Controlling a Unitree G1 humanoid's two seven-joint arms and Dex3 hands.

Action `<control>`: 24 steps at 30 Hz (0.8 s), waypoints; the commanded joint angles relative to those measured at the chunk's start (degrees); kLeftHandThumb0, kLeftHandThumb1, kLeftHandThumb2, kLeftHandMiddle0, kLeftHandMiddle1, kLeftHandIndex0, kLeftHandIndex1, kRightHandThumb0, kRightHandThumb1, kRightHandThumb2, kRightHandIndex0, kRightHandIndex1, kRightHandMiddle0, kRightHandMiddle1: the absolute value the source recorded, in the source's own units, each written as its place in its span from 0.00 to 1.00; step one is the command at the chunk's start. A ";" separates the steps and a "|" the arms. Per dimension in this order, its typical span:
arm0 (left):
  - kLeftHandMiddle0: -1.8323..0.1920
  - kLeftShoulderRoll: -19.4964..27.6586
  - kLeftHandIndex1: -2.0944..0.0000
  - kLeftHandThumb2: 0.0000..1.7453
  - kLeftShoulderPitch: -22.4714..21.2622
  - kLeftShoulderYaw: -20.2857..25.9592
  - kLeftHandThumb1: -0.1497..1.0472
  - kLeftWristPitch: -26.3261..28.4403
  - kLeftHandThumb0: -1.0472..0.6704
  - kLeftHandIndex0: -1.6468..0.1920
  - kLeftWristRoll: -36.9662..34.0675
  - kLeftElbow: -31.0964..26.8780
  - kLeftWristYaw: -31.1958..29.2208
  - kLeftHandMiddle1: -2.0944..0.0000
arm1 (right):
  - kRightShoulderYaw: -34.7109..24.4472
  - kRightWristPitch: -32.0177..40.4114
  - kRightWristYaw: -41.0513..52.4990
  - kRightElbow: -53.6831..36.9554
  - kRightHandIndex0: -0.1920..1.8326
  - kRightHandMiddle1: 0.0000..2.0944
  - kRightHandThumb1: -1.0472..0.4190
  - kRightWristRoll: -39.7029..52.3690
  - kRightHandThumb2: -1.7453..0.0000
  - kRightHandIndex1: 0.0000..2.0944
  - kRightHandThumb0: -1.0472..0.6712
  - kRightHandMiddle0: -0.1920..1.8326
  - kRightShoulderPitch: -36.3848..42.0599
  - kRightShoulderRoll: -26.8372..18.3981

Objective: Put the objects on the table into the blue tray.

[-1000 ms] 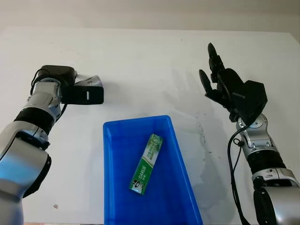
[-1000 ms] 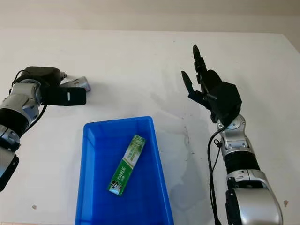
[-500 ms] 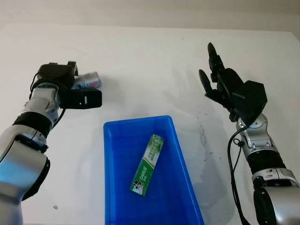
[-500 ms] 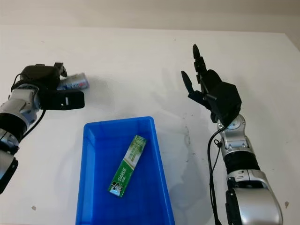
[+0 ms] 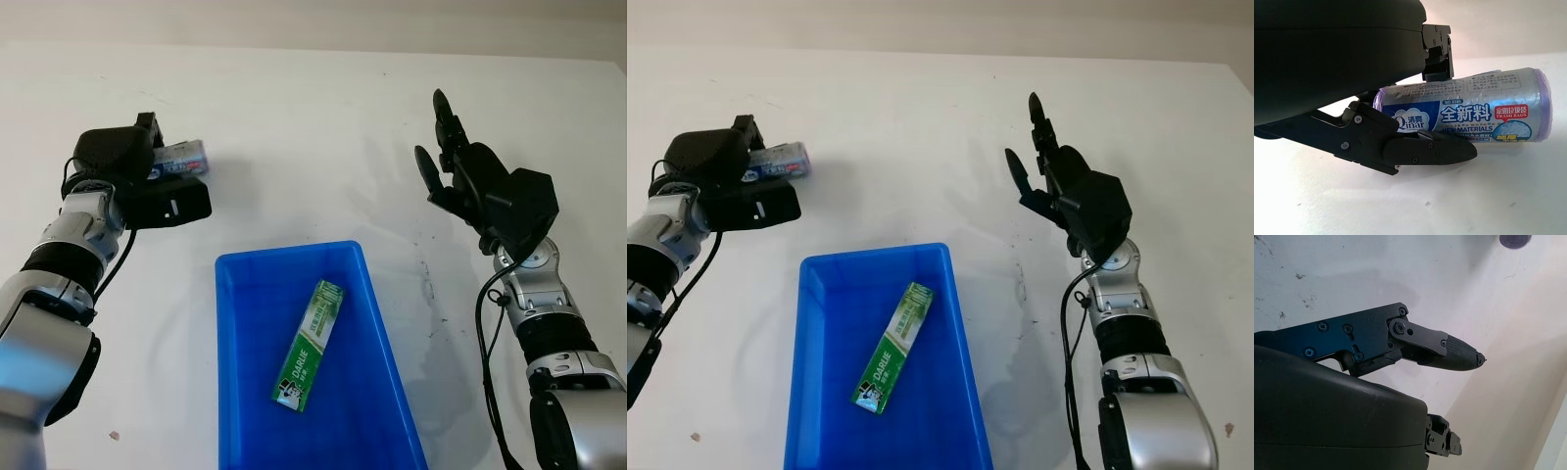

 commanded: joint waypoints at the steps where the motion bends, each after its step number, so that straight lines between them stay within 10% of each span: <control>1: 0.53 1.49 0.00 0.25 0.12 1.50 1.00 -0.61 0.40 0.70 -0.84 -2.02 0.78 0.00 | -0.02 -0.27 -0.36 -0.54 0.00 0.00 0.00 -0.46 0.62 0.00 0.24 0.00 0.33 -0.75; 13: 0.53 4.47 0.00 0.26 9.33 11.00 1.00 -0.70 0.42 0.75 -5.83 -31.21 -4.11 0.00 | 0.20 -0.20 -0.37 -1.14 0.00 0.00 0.00 -0.92 0.61 0.00 0.25 0.00 0.62 -0.63; 24: 0.43 3.94 0.00 0.28 24.00 22.37 1.00 4.16 0.40 0.64 -22.23 -70.05 -25.77 0.00 | 0.33 -0.64 -0.21 -0.99 0.00 0.00 0.00 -1.06 0.61 0.00 0.26 0.00 0.21 -0.22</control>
